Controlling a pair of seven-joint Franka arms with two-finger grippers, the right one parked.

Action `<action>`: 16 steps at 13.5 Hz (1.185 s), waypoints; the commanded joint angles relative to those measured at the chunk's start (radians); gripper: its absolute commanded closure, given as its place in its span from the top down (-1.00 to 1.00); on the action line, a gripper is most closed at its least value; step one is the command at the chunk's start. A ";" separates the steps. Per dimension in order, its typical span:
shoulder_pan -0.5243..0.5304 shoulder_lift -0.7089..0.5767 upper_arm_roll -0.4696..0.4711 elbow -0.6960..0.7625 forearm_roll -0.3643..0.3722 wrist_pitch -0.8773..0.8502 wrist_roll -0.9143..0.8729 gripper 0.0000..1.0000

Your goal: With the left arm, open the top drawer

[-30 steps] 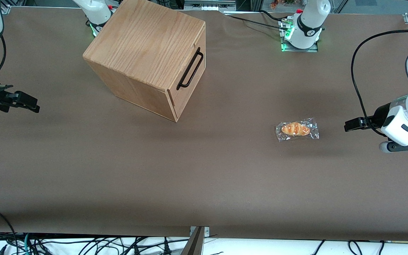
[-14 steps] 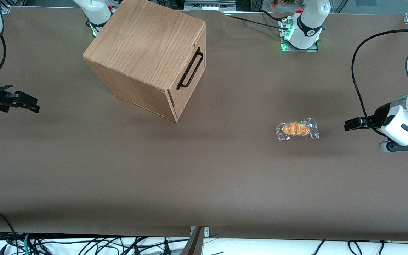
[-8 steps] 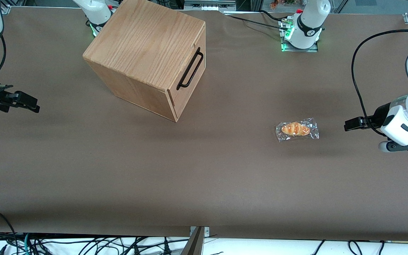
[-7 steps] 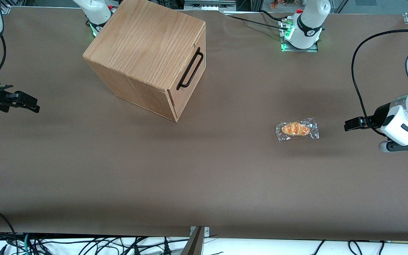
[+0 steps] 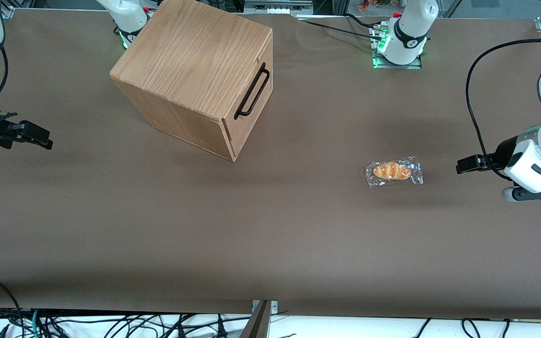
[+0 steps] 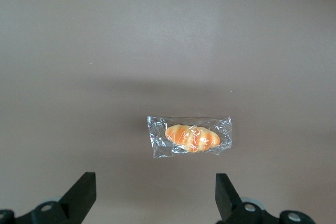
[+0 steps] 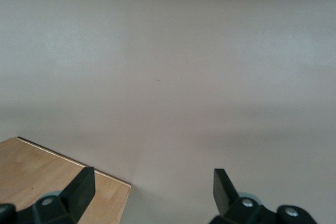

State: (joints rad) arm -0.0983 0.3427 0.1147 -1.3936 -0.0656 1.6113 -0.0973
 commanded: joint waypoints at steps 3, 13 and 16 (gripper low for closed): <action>-0.009 -0.010 -0.003 0.007 -0.011 -0.025 0.011 1.00; -0.141 -0.010 -0.001 0.007 -0.022 -0.042 -0.033 1.00; -0.214 -0.010 -0.004 0.007 -0.022 -0.044 -0.103 1.00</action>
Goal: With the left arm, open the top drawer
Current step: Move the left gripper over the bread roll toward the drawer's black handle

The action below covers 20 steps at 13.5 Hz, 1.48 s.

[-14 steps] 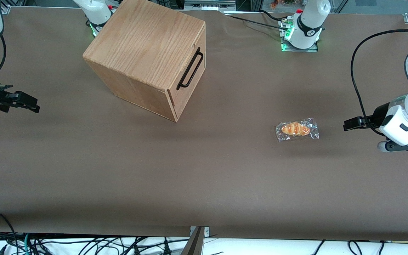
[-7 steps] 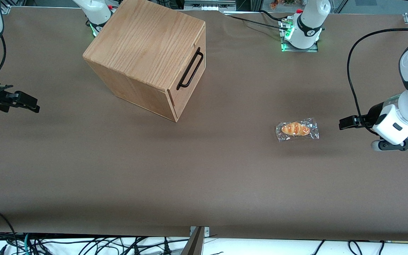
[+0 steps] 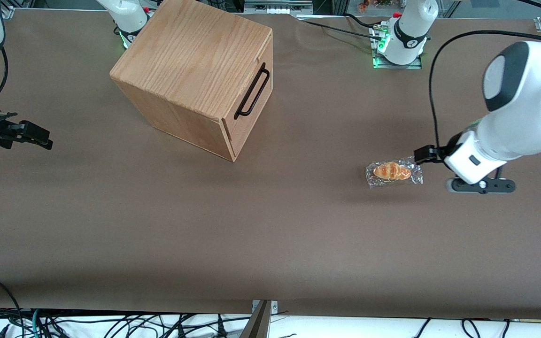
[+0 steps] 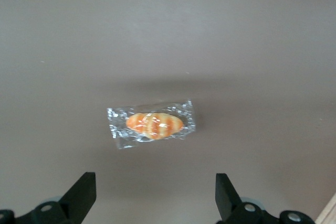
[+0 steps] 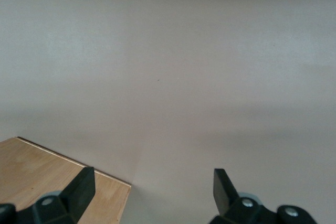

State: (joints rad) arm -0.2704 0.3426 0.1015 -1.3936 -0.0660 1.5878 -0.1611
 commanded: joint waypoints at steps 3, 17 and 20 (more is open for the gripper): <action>-0.099 -0.010 0.012 0.007 -0.055 -0.020 -0.072 1.00; -0.179 0.058 -0.226 -0.002 -0.173 0.069 -0.238 1.00; -0.233 0.067 -0.226 -0.001 -0.173 0.112 -0.250 1.00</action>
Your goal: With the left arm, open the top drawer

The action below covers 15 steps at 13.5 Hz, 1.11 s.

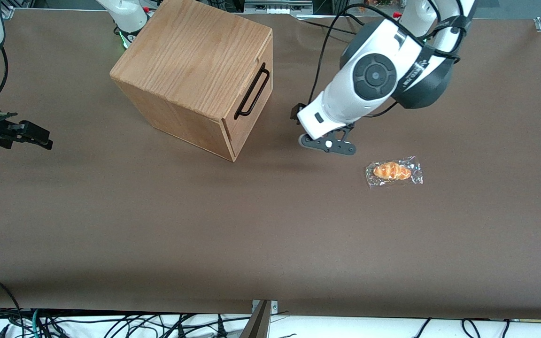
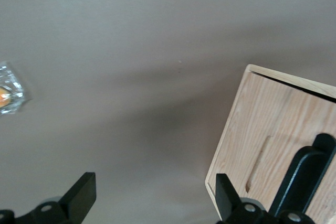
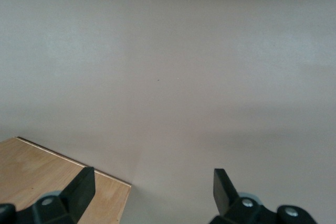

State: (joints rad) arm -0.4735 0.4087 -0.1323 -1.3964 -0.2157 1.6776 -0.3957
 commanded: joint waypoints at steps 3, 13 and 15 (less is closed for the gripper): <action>-0.088 0.019 0.008 0.002 -0.024 0.047 -0.068 1.00; -0.189 0.073 0.007 -0.010 -0.085 0.093 -0.077 1.00; -0.197 0.078 0.005 -0.010 -0.085 0.094 -0.077 1.00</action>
State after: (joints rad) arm -0.6533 0.4856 -0.1351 -1.4045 -0.2757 1.7626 -0.4677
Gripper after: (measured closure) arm 0.000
